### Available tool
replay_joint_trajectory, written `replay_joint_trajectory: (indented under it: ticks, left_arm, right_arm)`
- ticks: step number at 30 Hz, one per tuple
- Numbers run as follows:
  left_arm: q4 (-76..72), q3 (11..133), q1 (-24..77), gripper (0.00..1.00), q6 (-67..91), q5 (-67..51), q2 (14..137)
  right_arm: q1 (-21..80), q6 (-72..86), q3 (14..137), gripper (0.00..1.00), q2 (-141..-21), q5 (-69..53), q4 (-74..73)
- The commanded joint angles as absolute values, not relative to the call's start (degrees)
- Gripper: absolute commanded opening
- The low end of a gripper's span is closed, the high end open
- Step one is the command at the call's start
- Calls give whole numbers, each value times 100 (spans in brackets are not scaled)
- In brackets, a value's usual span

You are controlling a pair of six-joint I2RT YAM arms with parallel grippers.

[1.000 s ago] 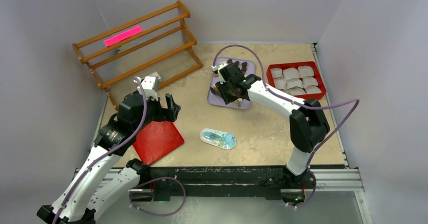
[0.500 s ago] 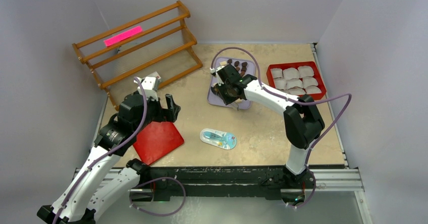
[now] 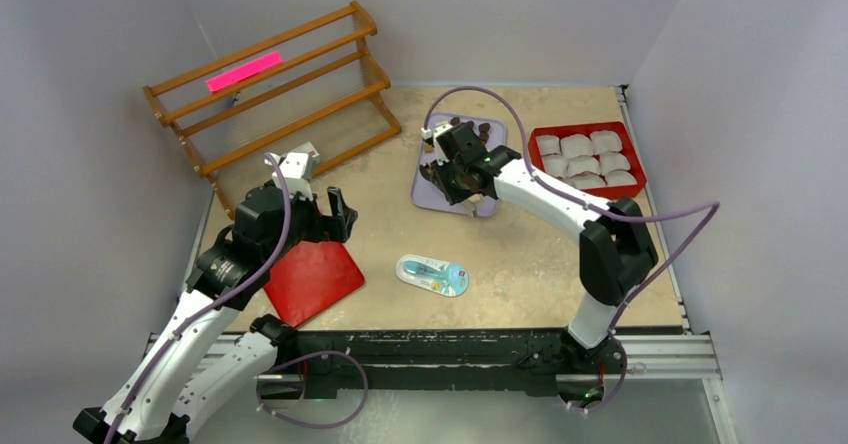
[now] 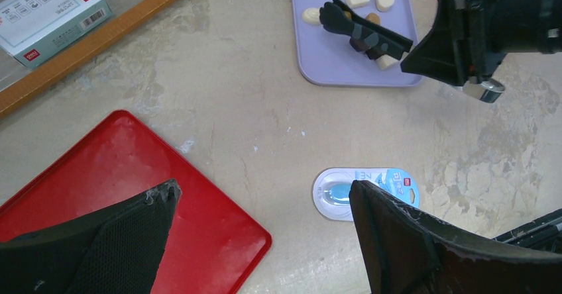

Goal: Pack the chocolate

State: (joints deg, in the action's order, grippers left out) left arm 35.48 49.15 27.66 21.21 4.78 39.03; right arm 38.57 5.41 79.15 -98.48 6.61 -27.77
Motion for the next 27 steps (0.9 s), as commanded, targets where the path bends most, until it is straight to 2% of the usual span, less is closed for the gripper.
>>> replay_joint_trajectory:
  ticks: [1,9,19,27]
  left_arm:
    - [3437,4907,2760,99,2030,531,3861]
    - [3437,4904,2758,99,2030,527,3854]
    - [3419,4896,2758,99,2030,463,3882]
    - [3419,4895,2762,99,2030,413,3898]
  right_arm:
    - [3837,610,7935,12,-9305,1010,-2969]
    - [3415,611,7917,12,-8774,1619,-3396]
    - [1844,686,7903,12,-8503,1883,-3582]
    - [706,900,8104,14,-8880,1190,-3478]
